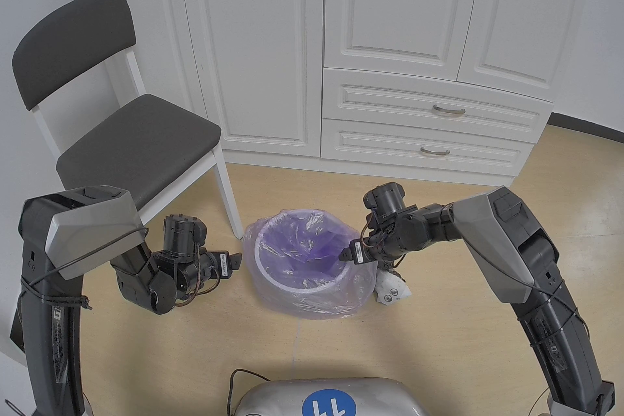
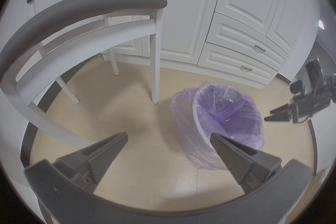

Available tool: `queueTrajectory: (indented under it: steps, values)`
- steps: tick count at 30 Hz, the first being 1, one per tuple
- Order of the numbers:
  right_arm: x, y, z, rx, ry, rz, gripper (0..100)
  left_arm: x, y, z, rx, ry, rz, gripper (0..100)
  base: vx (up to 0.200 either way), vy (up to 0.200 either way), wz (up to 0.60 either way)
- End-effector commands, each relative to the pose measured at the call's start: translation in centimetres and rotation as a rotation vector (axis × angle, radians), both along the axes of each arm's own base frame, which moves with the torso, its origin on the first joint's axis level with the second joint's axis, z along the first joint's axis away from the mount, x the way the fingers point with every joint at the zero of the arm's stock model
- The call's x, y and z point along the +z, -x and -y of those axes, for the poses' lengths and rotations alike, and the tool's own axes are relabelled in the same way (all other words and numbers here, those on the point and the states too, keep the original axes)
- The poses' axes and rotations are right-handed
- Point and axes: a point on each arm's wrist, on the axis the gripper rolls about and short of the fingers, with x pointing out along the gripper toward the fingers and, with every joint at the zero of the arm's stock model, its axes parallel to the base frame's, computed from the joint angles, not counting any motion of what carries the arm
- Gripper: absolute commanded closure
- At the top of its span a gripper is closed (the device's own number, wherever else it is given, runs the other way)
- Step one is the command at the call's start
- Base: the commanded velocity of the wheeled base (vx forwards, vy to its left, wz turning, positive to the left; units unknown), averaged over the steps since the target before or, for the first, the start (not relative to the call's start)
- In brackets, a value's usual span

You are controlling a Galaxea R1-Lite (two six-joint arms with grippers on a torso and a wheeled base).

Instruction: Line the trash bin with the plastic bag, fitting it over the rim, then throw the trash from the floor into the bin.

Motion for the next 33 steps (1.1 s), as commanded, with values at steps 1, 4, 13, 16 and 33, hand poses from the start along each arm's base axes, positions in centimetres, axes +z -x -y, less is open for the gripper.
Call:
queueTrajectory:
  steps: [1,4,13,16,33]
  values:
    - [2.8,-0.2,0.5,-0.009,-0.02,0.045,0,0.1,0.5,-0.3,0.005,-0.001,-0.008,0,0.0,0.0,0.0]
    - [2.6,-0.3,0.9,-0.013,-0.008,0.036,0,0.0,0.5,-0.2,0.003,-0.002,-0.011,0,0.0,0.0,0.0]
    - [-2.7,-0.7,2.7,0.039,0.153,-0.033,0,-0.2,0.5,-0.7,0.014,-0.004,-0.018,0,0.0,0.0,0.0]
    - [-4.4,-1.1,2.5,0.059,0.15,0.023,0,-0.2,0.4,-0.8,0.017,-0.003,-0.014,0,0.0,0.0,0.0]
    - [-7.8,-1.8,1.2,0.213,0.013,0.167,0,-1.2,-0.1,-1.0,0.026,-0.002,-0.012,0,0.0,0.0,0.0]
